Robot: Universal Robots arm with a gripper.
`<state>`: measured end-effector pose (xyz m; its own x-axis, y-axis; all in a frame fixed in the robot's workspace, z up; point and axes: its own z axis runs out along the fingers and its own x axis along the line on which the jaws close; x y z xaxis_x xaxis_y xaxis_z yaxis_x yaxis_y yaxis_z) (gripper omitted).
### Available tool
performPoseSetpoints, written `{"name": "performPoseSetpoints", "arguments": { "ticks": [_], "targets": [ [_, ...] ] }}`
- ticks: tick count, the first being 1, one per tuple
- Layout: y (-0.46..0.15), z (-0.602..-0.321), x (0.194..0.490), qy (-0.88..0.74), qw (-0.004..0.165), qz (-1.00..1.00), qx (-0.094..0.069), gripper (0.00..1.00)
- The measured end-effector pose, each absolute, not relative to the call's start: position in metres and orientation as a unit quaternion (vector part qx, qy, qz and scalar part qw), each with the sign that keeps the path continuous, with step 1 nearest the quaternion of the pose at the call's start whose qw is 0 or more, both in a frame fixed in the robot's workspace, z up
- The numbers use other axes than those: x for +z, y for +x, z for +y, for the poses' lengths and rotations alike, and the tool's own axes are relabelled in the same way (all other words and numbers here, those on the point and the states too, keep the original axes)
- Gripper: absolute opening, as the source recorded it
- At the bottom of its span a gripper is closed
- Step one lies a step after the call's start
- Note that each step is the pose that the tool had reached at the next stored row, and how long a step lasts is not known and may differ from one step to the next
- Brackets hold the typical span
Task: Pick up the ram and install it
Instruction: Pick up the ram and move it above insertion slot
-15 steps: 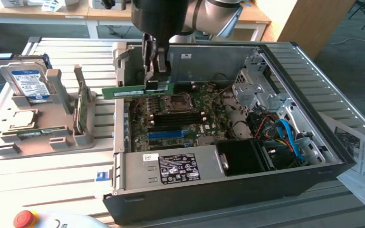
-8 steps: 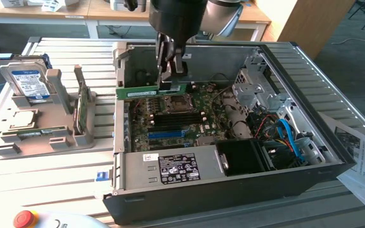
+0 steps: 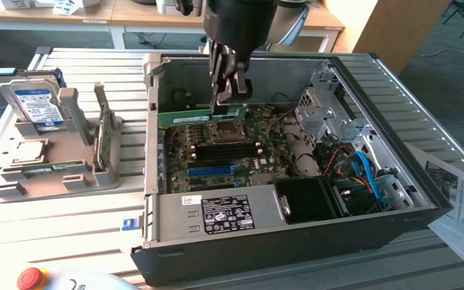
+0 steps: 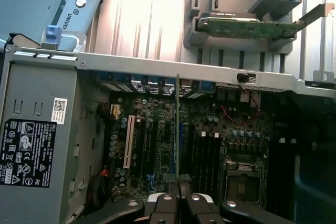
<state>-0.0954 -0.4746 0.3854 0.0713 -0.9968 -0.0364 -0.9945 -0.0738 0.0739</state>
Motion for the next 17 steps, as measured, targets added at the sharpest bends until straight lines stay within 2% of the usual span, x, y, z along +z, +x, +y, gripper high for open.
{"name": "performPoseSetpoints", "arguments": {
  "ticks": [17],
  "targets": [
    [-0.0869, -0.4746, 0.3854, 0.720, 0.014, -0.693, -0.039, 0.12]
  ]
}}
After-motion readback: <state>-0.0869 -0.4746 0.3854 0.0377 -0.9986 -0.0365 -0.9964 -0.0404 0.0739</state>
